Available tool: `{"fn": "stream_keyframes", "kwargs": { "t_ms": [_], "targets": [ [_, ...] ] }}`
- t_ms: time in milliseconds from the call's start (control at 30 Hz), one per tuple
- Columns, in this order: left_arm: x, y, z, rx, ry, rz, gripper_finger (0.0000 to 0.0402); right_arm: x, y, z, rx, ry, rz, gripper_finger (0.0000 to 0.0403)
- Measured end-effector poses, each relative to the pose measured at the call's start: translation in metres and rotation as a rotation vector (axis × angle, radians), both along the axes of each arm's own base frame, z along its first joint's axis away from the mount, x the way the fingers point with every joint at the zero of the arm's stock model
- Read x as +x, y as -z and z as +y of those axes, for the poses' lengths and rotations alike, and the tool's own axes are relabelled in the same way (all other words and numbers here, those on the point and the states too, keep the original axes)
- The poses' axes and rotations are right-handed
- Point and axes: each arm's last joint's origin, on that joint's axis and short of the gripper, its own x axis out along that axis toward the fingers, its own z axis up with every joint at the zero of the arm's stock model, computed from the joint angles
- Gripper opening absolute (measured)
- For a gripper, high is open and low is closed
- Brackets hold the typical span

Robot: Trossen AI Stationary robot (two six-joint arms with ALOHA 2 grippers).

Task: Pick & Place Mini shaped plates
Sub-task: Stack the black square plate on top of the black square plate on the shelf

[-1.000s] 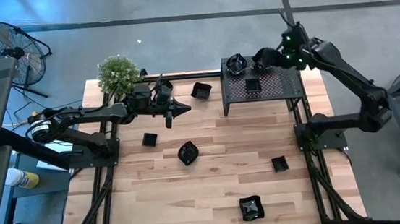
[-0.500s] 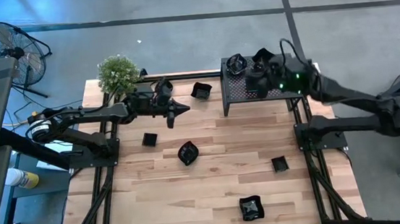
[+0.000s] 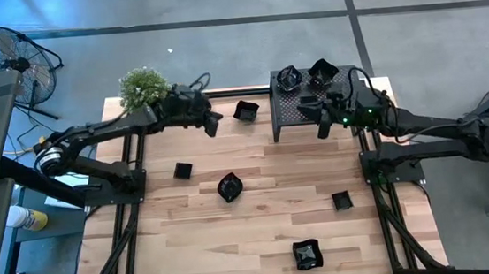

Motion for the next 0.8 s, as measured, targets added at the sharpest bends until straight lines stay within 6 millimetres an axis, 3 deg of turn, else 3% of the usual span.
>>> {"fn": "stream_keyframes", "kwargs": {
  "t_ms": [200, 567, 800],
  "targets": [
    [-0.002, -0.002, 0.002, -0.043, 0.110, -0.018, 0.0001, 0.001, 0.002, 0.002, -0.029, -0.048, 0.034, 0.0004],
    [0.008, 0.016, -0.056, -0.078, 0.404, 0.196, 0.0003, 0.000, 0.005, 0.002, -0.019, -0.050, 0.061, 0.0006],
    [0.016, 0.034, -0.084, -0.164, 0.362, 0.343, 0.0063, 0.000, 0.005, 0.002, -0.017, -0.055, 0.065, 0.0002]
  ]
}}
